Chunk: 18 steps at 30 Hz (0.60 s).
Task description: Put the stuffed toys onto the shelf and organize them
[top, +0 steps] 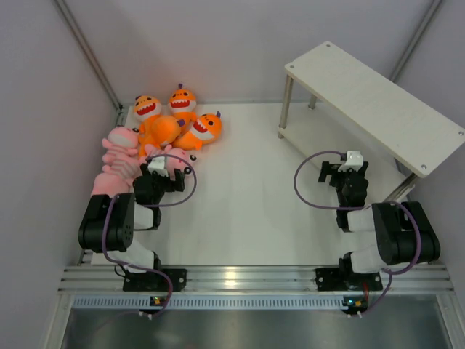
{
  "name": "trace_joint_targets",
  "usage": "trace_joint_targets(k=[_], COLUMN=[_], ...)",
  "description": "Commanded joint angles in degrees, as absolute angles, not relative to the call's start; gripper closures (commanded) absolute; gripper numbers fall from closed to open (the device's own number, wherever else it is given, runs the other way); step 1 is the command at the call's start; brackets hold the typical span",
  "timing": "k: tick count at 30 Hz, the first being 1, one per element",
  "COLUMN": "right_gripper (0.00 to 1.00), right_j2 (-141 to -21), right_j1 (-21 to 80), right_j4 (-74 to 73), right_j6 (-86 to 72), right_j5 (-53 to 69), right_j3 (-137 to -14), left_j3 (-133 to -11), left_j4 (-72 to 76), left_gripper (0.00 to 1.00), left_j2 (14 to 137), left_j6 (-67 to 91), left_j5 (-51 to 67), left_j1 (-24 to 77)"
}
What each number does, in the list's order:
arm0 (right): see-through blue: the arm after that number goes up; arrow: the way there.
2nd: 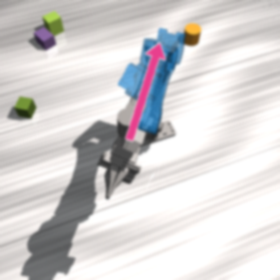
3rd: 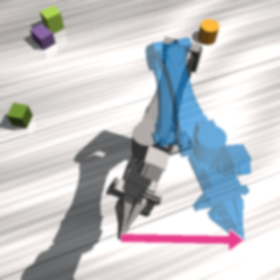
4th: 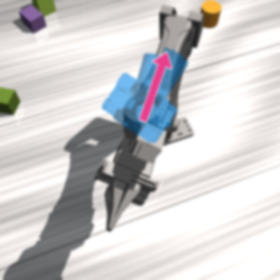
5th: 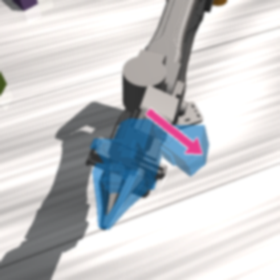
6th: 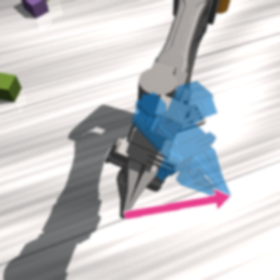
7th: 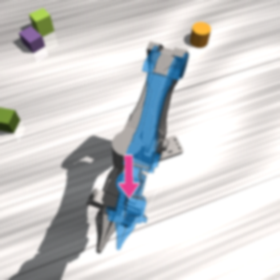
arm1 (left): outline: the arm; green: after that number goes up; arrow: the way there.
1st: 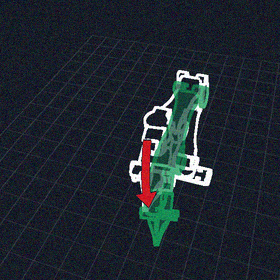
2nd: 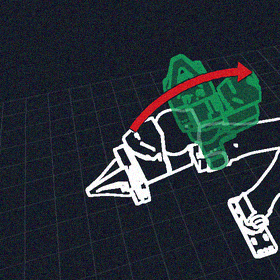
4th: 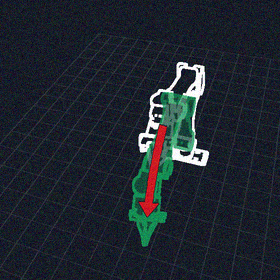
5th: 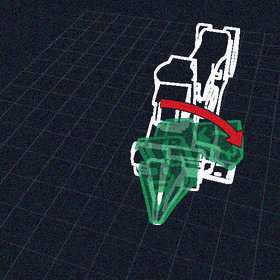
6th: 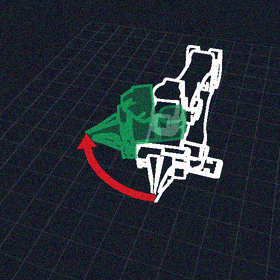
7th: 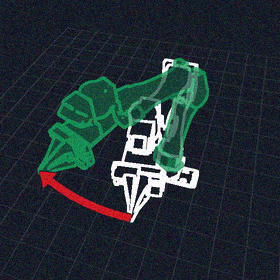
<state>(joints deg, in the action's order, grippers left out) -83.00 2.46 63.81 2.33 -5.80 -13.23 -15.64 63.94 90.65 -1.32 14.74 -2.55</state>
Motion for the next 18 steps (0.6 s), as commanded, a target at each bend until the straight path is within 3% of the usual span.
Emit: trace_joint_targets(k=[1, 10, 15, 18], right_gripper=[0.01, 0.01, 0.01, 0.01], right_j2=[-83.06, -79.48, -69.27, -66.10], right_j1=[1.67, 2.28, 3.95, 4.92], right_j4=[65.92, 64.00, 34.32, 32.52], right_j6=[1.23, 3.06, -2.10, -2.46], right_j5=[-4.31, -3.95, -0.10, 2.38], right_j3=[-14.77, -15.37, -24.95, -25.75], left_j3=[-15.82, -14.94, -10.64, -9.94], left_j4=[68.38, 66.70, 72.59, 74.17], left_gripper=[0.01, 0.01, 0.01, 0.01], left_j2=[90.70, 87.80, 86.40, 85.96], left_j6=[-0.70, -1.23, -2.28, -2.64], left_j5=[15.29, 16.00, 14.42, 13.80], left_j1=[-3.08, -2.81, -1.94, -1.14])
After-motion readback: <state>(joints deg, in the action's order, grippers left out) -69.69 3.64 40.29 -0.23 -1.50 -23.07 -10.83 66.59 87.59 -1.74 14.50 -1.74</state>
